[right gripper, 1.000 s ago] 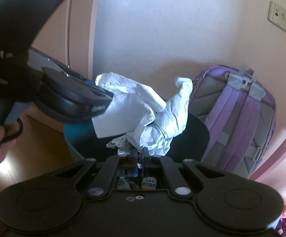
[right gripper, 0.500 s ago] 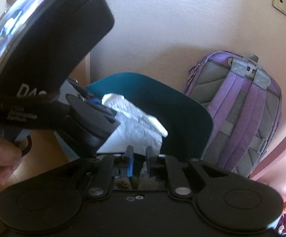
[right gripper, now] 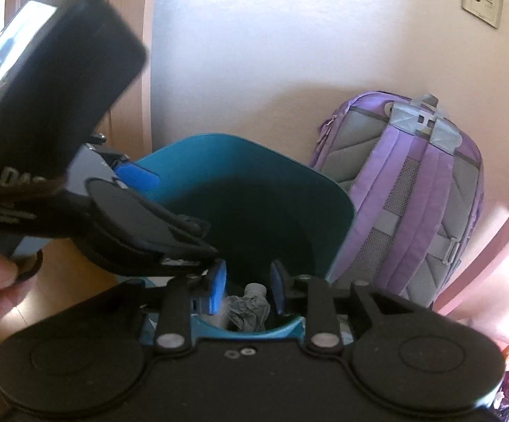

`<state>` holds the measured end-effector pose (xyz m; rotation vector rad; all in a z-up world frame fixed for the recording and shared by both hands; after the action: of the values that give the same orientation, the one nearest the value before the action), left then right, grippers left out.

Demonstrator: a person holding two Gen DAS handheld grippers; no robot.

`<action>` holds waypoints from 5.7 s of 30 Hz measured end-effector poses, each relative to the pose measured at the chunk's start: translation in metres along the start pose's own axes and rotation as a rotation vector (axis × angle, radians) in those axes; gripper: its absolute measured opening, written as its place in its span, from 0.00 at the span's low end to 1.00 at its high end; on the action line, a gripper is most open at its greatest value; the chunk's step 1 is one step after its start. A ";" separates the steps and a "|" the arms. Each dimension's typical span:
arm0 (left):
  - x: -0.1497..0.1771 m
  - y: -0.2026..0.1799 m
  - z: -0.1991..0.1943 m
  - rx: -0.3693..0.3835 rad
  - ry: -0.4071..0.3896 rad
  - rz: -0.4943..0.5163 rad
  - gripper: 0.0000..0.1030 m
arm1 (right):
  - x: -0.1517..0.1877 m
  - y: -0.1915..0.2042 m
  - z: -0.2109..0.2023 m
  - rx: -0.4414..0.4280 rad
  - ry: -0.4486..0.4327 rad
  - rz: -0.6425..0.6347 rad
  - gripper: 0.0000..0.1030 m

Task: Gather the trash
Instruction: 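Open left tool dropping paper bag while right tool drops tissue into bin, then lower both tools down to the Christmas bag and red plastic bag, then grasp Christmas-print bag with left tool while right tool grasps red plastic bag, then carry Christmas bag and red plastic bag up over the teal bin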

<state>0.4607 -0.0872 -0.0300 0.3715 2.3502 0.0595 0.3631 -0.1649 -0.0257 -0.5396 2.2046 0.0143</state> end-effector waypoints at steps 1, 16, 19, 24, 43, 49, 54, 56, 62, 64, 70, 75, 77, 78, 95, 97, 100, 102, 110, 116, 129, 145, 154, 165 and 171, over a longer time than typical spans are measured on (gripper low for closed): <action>0.000 0.001 -0.006 -0.001 -0.010 -0.005 0.61 | 0.000 0.000 -0.003 0.003 -0.005 0.001 0.31; 0.015 0.022 -0.090 0.000 -0.104 -0.049 0.70 | -0.001 0.025 -0.077 0.010 -0.082 -0.001 0.40; 0.023 0.029 -0.110 0.012 -0.117 -0.064 0.71 | -0.001 0.030 -0.094 0.004 -0.095 -0.003 0.42; 0.038 0.041 -0.138 0.029 -0.142 -0.088 0.75 | 0.002 0.043 -0.120 -0.014 -0.122 -0.004 0.47; 0.143 0.100 -0.188 0.046 -0.164 -0.180 0.79 | 0.039 0.110 -0.133 -0.134 -0.119 0.009 0.56; 0.188 0.134 -0.171 0.014 -0.182 -0.250 0.79 | 0.065 0.137 -0.095 -0.150 -0.075 -0.024 0.57; 0.232 0.163 -0.137 -0.034 -0.161 -0.302 0.82 | 0.098 0.164 -0.046 -0.165 -0.039 -0.061 0.57; 0.250 0.175 -0.122 -0.050 -0.154 -0.320 0.90 | 0.109 0.173 -0.025 -0.176 -0.026 -0.071 0.57; 0.313 0.213 -0.049 -0.083 -0.056 -0.398 0.98 | 0.150 0.206 0.046 -0.206 0.029 -0.124 0.57; 0.339 0.225 -0.020 -0.085 0.007 -0.448 0.98 | 0.168 0.215 0.072 -0.205 0.066 -0.132 0.57; 0.416 0.253 0.061 -0.127 0.146 -0.583 0.98 | 0.222 0.230 0.152 -0.215 0.197 -0.076 0.57; 0.473 0.248 0.118 -0.157 0.255 -0.579 0.98 | 0.264 0.245 0.212 -0.217 0.271 -0.083 0.57; 0.496 0.244 0.139 -0.151 0.312 -0.599 0.98 | 0.283 0.251 0.232 -0.215 0.306 -0.081 0.57; 0.505 0.242 0.148 -0.151 0.334 -0.604 0.98 | 0.293 0.255 0.244 -0.209 0.326 -0.080 0.57; 0.659 0.199 0.260 -0.103 0.752 -0.797 0.98 | 0.395 0.273 0.382 -0.111 0.601 0.086 0.57; 0.670 0.192 0.268 -0.082 0.776 -0.831 0.98 | 0.402 0.271 0.394 -0.083 0.619 0.123 0.57; 0.680 0.187 0.273 -0.056 0.802 -0.874 0.98 | 0.410 0.269 0.405 -0.057 0.640 0.184 0.57; 0.683 0.185 0.276 -0.035 0.799 -0.892 0.97 | 0.415 0.271 0.411 -0.057 0.652 0.204 0.57; 0.687 0.184 0.285 0.000 0.812 -0.931 0.55 | 0.426 0.264 0.426 -0.056 0.701 0.277 0.56; 0.689 0.179 0.292 0.017 0.808 -0.923 0.19 | 0.429 0.252 0.422 -0.084 0.732 0.356 0.31; 0.648 0.190 0.256 -0.050 0.727 -0.731 0.06 | 0.403 0.242 0.346 -0.172 0.725 0.245 0.26; 0.499 0.250 0.131 -0.209 0.340 -0.599 0.06 | 0.287 0.239 0.188 -0.219 0.459 0.073 0.26; 0.410 0.253 0.035 -0.230 0.115 -0.532 0.06 | 0.215 0.221 0.084 -0.212 0.263 0.057 0.26; 0.318 0.222 -0.094 -0.218 -0.099 -0.462 0.06 | 0.151 0.184 -0.024 -0.163 0.021 0.050 0.26; 0.279 0.204 -0.142 -0.199 -0.176 -0.426 0.06 | 0.119 0.165 -0.072 -0.147 -0.087 0.053 0.26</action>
<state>0.2236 0.1963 -0.0848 -0.2154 2.1769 0.0540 0.1808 -0.0734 -0.0963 -0.5509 2.1431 0.2251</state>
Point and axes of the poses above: each gripper's, at about its wrist camera, not at the fingertips, and z roughly the way its jaws point, y to its left, x to its underside, the point moved 7 cm from there along z, roughly the way its jaws point, and after that the axes turned 4 degrees about -z, right-handed, at the moved point
